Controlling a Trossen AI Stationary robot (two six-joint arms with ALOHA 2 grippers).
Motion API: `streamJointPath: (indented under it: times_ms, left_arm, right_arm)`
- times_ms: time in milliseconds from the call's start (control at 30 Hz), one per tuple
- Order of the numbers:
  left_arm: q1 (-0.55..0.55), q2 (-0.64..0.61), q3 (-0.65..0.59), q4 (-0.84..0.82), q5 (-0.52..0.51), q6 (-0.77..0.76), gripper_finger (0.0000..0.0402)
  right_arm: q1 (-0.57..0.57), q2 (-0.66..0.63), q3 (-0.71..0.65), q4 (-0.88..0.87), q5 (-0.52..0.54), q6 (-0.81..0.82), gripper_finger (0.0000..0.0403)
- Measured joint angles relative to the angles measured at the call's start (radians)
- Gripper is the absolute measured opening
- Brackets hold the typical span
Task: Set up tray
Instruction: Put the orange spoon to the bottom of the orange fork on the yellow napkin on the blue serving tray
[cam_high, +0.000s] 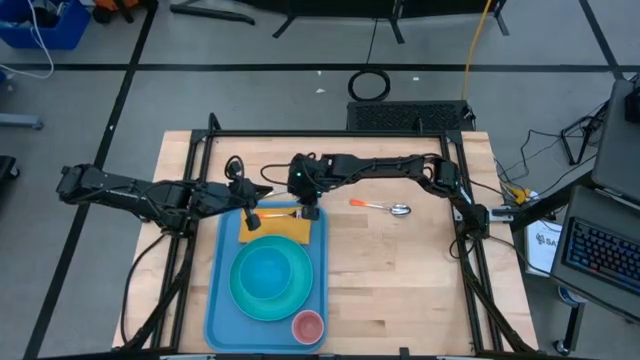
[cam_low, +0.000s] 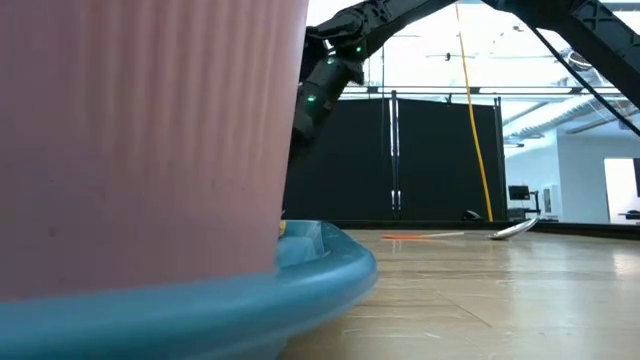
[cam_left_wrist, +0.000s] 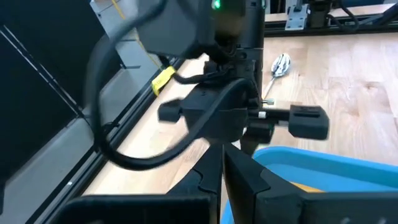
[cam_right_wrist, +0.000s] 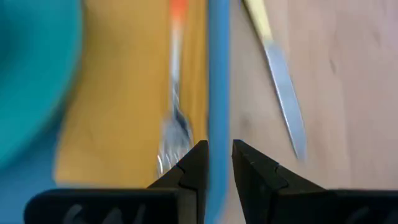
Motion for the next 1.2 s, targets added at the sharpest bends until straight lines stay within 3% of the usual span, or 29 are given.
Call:
streamJointPath:
  times_ms: [133,267,767,1200]
  left_arm:
    - [0.000,0.000,0.000,-0.002,0.005,-0.001,0.0021]
    - [-0.002,0.000,0.000,-0.003,0.007,-0.006,0.0021]
    - [-0.003,0.000,0.000,-0.009,0.015,-0.017,0.0021]
    - [-0.002,0.004,0.000,0.000,0.014,-0.018,0.0021]
  right_arm:
    - [-0.002,-0.038,-0.002,-0.104,0.064,0.001,0.0063]
    - [-0.011,-0.091,-0.054,-0.147,0.063,0.010,0.0063]
    - [-0.100,-0.399,-0.505,-0.124,0.058,0.079,0.0064]
    - [-0.114,-0.495,-0.737,-0.108,0.032,0.142,0.0064]
